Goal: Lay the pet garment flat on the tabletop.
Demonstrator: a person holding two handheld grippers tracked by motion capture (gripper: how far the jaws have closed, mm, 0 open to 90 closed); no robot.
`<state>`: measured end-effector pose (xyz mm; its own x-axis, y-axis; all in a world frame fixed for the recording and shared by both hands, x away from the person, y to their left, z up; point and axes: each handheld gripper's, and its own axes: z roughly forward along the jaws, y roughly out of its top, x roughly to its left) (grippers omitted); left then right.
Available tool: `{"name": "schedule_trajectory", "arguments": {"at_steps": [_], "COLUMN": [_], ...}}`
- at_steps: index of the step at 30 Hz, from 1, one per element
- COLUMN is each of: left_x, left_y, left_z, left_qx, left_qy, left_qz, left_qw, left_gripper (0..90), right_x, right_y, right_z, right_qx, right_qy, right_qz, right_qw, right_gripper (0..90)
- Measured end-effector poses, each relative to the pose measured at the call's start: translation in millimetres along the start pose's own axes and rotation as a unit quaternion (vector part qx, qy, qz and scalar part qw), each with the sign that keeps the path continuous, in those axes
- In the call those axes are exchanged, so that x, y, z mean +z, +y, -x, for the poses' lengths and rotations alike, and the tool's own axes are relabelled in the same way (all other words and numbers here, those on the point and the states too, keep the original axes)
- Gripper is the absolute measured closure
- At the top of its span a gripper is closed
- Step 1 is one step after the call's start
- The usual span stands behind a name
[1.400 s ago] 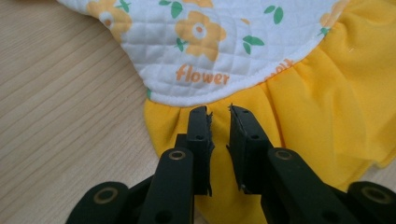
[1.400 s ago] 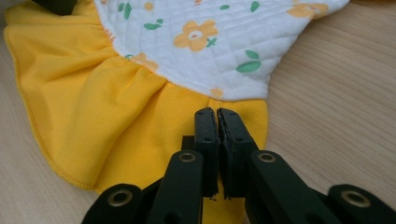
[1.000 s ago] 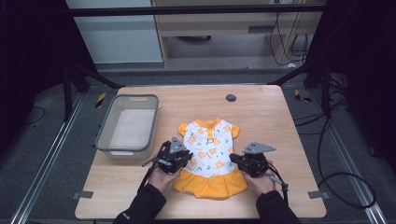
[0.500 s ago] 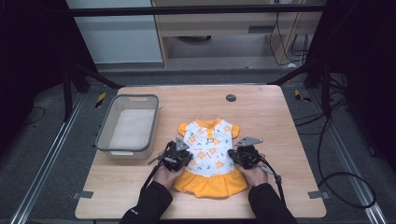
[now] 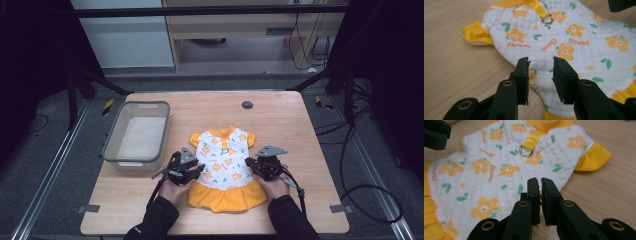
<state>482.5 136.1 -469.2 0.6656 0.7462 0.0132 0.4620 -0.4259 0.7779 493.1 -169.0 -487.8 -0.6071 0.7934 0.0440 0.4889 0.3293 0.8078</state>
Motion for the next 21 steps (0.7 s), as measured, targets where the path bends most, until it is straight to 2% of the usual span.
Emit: {"name": "schedule_trajectory", "arguments": {"at_steps": [1, 2, 3, 4, 6, 8, 11, 14, 16, 21], "left_x": [-6.9, -18.6, -18.6, -26.6, -37.8, -47.3, -60.4, -72.7, -79.2, -94.7], "left_y": [-0.3, -2.0, -2.0, -4.7, -11.7, -19.5, -32.5, -45.6, -52.8, -72.8], "left_z": [-1.8, -4.5, -4.5, -6.1, -8.5, -10.7, -15.7, -22.2, -25.6, -34.4], "left_qx": [-0.004, -0.007, -0.007, -0.008, -0.013, -0.011, -0.017, -0.022, -0.023, -0.046], "left_qy": [-0.001, -0.005, -0.005, -0.006, -0.011, -0.007, -0.002, 0.015, 0.024, 0.033], "left_qz": [0.009, 0.019, 0.019, 0.025, 0.035, 0.036, 0.045, 0.045, 0.045, 0.038], "left_qw": [0.9999, 0.9998, 0.9998, 0.9996, 0.9993, 0.9993, 0.9988, 0.9986, 0.9985, 0.9977], "left_gripper": [63.9, 61.2, 59.9, 59.9, 56.5, 52.2, 46.0, 39.7, 39.1, 32.9], "right_x": [-6.0, -16.3, -16.3, -20.3, -30.7, -38.6, -50.2, -60.0, -61.6, -70.9], "right_y": [1.4, 3.1, 3.1, 3.3, 1.6, -2.6, -12.8, -25.6, -27.5, -38.3], "right_z": [0.2, 0.7, 0.7, 1.1, 3.5, 5.4, 8.9, 12.7, 12.9, 18.3], "right_qx": [0.002, 0.009, 0.009, 0.014, 0.031, 0.041, 0.041, 0.063, 0.062, 0.059], "right_qy": [0.002, 0.0, 0.0, 0.0, 0.002, -0.004, -0.024, -0.037, -0.04, -0.07], "right_qz": [0.012, 0.029, 0.029, 0.034, 0.053, 0.062, 0.065, 0.062, 0.058, 0.051], "right_qw": [0.9999, 0.9996, 0.9996, 0.9993, 0.9981, 0.9973, 0.9968, 0.9954, 0.9955, 0.9945], "right_gripper": [83.8, 78.2, 78.2, 74.7, 64.7, 56.3, 46.0, 35.2, 34.1, 25.2]}}
